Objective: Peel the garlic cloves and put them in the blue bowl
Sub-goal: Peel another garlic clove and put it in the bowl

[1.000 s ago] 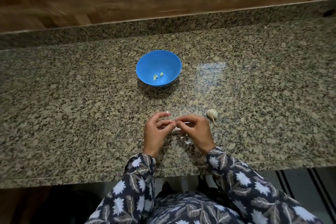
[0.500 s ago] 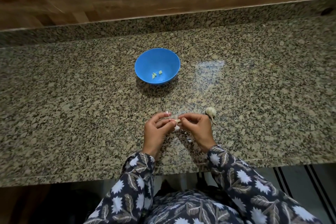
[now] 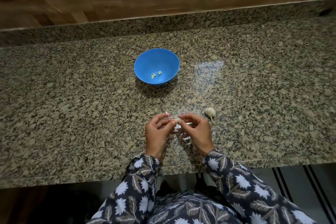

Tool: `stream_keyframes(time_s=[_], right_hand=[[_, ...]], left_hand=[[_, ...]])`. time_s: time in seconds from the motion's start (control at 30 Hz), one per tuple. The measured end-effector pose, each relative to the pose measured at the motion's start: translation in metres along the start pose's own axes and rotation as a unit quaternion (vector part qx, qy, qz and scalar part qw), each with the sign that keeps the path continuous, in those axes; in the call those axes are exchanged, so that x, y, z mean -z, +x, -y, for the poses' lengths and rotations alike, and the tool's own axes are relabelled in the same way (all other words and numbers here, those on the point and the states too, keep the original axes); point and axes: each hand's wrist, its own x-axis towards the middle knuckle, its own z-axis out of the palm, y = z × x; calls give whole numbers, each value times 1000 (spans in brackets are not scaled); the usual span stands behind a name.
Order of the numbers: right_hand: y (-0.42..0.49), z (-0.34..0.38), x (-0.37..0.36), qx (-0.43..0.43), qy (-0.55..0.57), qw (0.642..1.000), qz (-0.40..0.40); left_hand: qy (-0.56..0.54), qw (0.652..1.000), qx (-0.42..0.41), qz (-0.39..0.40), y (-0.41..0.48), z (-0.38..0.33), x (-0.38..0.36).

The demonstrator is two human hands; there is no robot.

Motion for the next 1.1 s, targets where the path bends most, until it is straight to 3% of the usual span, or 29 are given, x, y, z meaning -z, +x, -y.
stream_keyframes(time_s=[0.1, 0.27, 0.57, 0.63, 0.7, 0.87, 1.0, 1.1], right_hand=[[-1, 3, -1, -5, -3, 1000, -11], [-1, 8, -1, -106, 87, 991, 1], [0, 16, 1, -159, 102, 982, 8], [0, 17, 1, -147, 83, 986, 1], [1, 17, 2, -134, 70, 988, -1], [0, 16, 0, -88, 57, 994, 26], [2, 10, 1, -101, 73, 992, 13], [4, 7, 2, -90, 86, 992, 22]], left_hand=[[82, 994, -72, -6, -2, 0, -2], [188, 966, -178, -24, -5, 3, -3], [389, 840, -378, -7, -1, 10, 5], [389, 837, -385, -5, 0, 12, 5], [341, 876, -342, -15, -3, 11, 2], [127, 982, -135, -35, -2, 4, -5], [-93, 994, 28, -42, 2, 0, 0], [-127, 989, 77, -12, 0, 0, 2]])
